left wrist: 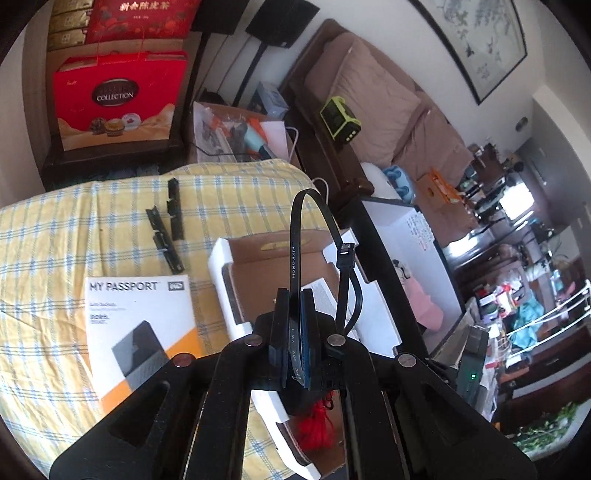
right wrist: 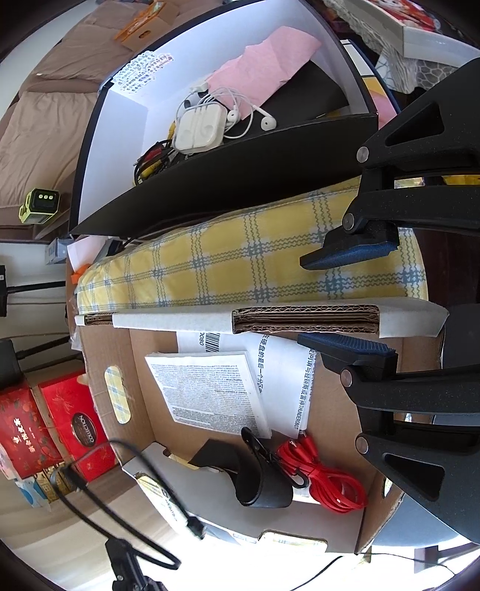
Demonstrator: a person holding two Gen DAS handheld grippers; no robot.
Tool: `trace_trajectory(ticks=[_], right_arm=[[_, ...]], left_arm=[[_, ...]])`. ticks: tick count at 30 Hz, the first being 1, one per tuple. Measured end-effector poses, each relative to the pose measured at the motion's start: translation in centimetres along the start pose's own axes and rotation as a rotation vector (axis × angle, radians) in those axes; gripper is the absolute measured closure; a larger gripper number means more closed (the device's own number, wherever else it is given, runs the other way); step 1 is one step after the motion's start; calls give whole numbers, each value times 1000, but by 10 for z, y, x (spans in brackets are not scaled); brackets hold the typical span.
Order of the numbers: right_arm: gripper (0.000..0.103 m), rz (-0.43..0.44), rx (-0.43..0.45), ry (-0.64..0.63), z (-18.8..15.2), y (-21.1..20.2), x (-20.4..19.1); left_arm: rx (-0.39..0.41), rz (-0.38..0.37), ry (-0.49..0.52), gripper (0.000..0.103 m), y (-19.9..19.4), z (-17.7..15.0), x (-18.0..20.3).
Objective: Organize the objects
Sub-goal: 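Lift the black cable toward the cardboard tray with the left tool, then open the left tool to drop the black cable into the tray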
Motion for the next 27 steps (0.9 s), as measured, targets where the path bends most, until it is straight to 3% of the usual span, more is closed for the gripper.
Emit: trace_trajectory(ticks=[10,17,18,20,22,27], right_arm=[[68,15,4,3,0,1,1],[68,17,3,7,1,2,2],[68,16,3,7,1,2,1],[68,17,3,6,1,2,1],[68,14,3,3,1,2,0],[68,11,5,2,2,2,1]], left_arm=[[-82,65,-4,98,64,-13,13],[-114,143,29,96,82,-17,11],[-108,160,41,91,81,-17,13],[-91,159,57,59,75,-18,15],[-69,135,51,44,65,-18,16],[-20,152,86,38,41,-7,22]])
Point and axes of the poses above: each gripper's, at about its wrist camera, not at the fingertips, and y roughly the way its jaws point, x to its right, z to its top, the point moved 1 cm from there along y, roughly the way its jaws point, and after that the axes turned 11 degrees about -y, right-handed, at the moved point
